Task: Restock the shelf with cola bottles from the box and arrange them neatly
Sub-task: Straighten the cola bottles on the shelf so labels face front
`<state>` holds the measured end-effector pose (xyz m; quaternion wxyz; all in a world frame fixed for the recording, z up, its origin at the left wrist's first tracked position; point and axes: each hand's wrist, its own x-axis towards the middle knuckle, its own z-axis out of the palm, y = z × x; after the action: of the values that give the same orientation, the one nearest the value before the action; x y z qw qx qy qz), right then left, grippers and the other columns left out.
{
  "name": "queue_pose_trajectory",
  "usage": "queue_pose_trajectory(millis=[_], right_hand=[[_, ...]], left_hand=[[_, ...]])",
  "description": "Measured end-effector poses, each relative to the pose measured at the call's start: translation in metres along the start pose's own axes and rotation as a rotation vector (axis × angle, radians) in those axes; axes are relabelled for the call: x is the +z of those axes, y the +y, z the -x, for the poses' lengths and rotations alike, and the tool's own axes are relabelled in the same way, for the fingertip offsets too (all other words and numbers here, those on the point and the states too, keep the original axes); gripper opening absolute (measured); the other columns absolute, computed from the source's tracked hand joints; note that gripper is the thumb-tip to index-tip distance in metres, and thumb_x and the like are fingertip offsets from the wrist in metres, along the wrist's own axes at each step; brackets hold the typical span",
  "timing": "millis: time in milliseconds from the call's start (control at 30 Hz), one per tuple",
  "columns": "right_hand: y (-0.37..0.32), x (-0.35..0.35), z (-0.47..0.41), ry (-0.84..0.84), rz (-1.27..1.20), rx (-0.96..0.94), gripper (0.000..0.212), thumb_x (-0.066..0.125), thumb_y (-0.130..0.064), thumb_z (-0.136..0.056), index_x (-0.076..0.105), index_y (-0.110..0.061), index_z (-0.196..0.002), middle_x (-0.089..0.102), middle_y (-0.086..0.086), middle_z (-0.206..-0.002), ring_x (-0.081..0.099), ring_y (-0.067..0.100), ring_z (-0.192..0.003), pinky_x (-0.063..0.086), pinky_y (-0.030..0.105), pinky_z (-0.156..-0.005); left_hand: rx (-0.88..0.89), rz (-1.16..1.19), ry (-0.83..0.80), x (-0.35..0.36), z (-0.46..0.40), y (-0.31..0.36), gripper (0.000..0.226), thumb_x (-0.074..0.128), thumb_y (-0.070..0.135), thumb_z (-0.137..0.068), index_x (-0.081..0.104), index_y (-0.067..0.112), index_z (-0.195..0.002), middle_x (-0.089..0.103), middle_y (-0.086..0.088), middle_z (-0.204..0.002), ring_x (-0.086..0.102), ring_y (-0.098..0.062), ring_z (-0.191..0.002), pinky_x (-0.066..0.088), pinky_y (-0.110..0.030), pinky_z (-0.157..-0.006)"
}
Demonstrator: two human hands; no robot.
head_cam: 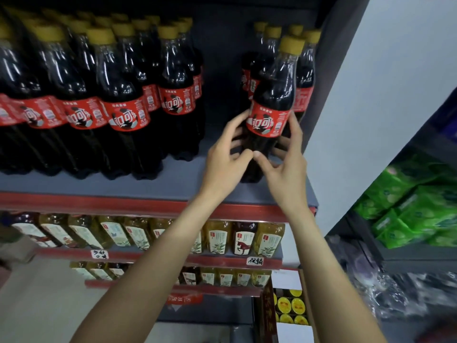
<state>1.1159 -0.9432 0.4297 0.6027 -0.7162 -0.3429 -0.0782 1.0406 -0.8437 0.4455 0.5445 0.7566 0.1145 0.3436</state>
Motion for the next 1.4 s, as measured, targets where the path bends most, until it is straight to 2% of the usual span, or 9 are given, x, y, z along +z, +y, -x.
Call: queue_pose_trajectory(millis=[233,400,600,867,967,1100,1167,1267,1400], right_hand=[[-0.020,0.068,0.001,-0.182,-0.008,-0.090,0.090,0.072,-0.015,-0.083,0.016,-0.030,-0.152,0.050,-0.003,-0.142,0.051,0.012,-0.127,0.050,0.043,-0.097],[-0.030,0.099,0.002,-0.214,-0.016,-0.115,0.090,0.072,-0.017,-0.083,0.015,-0.031,-0.151,0.052,0.002,-0.140,0.054,0.018,-0.124,0.051,0.045,-0.094],[-0.035,0.119,0.003,-0.239,-0.021,-0.110,0.091,0.071,-0.020,-0.085,0.010,-0.039,-0.149,0.057,0.005,-0.132,0.059,0.022,-0.115,0.052,0.049,-0.089],[-0.038,0.116,0.001,-0.337,-0.011,-0.155,0.090,0.070,-0.025,-0.087,0.007,-0.032,-0.151,0.045,0.005,-0.144,0.053,0.023,-0.123,0.052,0.049,-0.090],[-0.037,0.096,-0.004,-0.309,-0.034,-0.149,0.078,0.066,-0.028,-0.089,0.019,-0.024,-0.151,0.044,0.002,-0.144,0.048,0.016,-0.127,0.047,0.043,-0.100],[-0.027,0.052,-0.018,-0.054,-0.012,-0.171,0.044,0.057,-0.013,-0.093,0.048,-0.015,-0.136,0.057,0.001,-0.126,0.054,0.009,-0.116,0.047,0.036,-0.100],[-0.016,0.030,-0.027,0.080,0.033,-0.176,0.037,0.053,-0.007,-0.091,0.054,-0.011,-0.128,0.058,0.000,-0.121,0.055,0.012,-0.114,0.047,0.038,-0.098],[-0.001,0.007,-0.042,0.193,0.109,-0.127,0.038,0.052,-0.008,-0.085,0.057,-0.011,-0.122,0.055,-0.002,-0.113,0.058,0.018,-0.105,0.049,0.042,-0.093],[0.010,-0.007,-0.056,0.071,0.173,-0.042,0.046,0.052,0.000,-0.085,0.052,-0.009,-0.130,0.060,0.005,-0.121,0.061,0.015,-0.099,0.051,0.039,-0.092]], left_hand=[[0.055,-0.223,0.289,-0.066,0.022,-0.011,0.058,0.057,0.009,-0.092,0.039,0.036,-0.140,0.051,0.003,-0.122,0.058,-0.002,-0.105,0.044,-0.004,-0.077],[0.039,-0.327,0.361,-0.089,0.029,-0.015,0.059,0.057,0.010,-0.093,0.034,0.028,-0.145,0.048,0.001,-0.126,0.055,-0.005,-0.108,0.041,0.001,-0.075],[0.150,-0.489,0.424,-0.103,0.033,-0.023,0.053,0.056,0.012,-0.093,0.039,0.018,-0.143,0.044,-0.002,-0.136,0.053,-0.002,-0.111,0.049,-0.011,-0.086],[0.330,-0.667,0.524,-0.107,0.029,-0.028,0.045,0.051,0.015,-0.090,0.049,0.012,-0.135,0.052,-0.006,-0.126,0.059,-0.005,-0.095,0.051,-0.017,-0.074],[0.478,-0.601,0.588,-0.096,0.029,-0.022,0.037,0.053,0.009,-0.089,0.055,0.005,-0.126,0.057,-0.010,-0.115,0.056,-0.011,-0.091,0.051,-0.022,-0.076],[0.685,-0.548,0.527,-0.063,0.018,-0.008,0.028,0.051,0.013,-0.087,0.062,-0.001,-0.110,0.063,-0.009,-0.092,0.052,-0.018,-0.092,0.041,-0.028,-0.088],[0.645,-0.448,0.439,-0.043,0.004,-0.001,0.029,0.053,0.012,-0.086,0.060,0.002,-0.112,0.061,-0.005,-0.092,0.052,-0.016,-0.092,0.041,-0.027,-0.089],[0.373,-0.253,0.294,-0.017,-0.028,-0.005,0.041,0.061,0.011,-0.085,0.052,0.010,-0.125,0.056,-0.001,-0.107,0.054,-0.012,-0.100,0.047,-0.031,-0.091],[0.070,-0.190,0.136,0.009,-0.079,-0.025,0.071,0.072,0.017,-0.082,0.033,0.018,-0.142,0.046,-0.007,-0.131,0.049,-0.012,-0.113,0.044,-0.034,-0.100]])
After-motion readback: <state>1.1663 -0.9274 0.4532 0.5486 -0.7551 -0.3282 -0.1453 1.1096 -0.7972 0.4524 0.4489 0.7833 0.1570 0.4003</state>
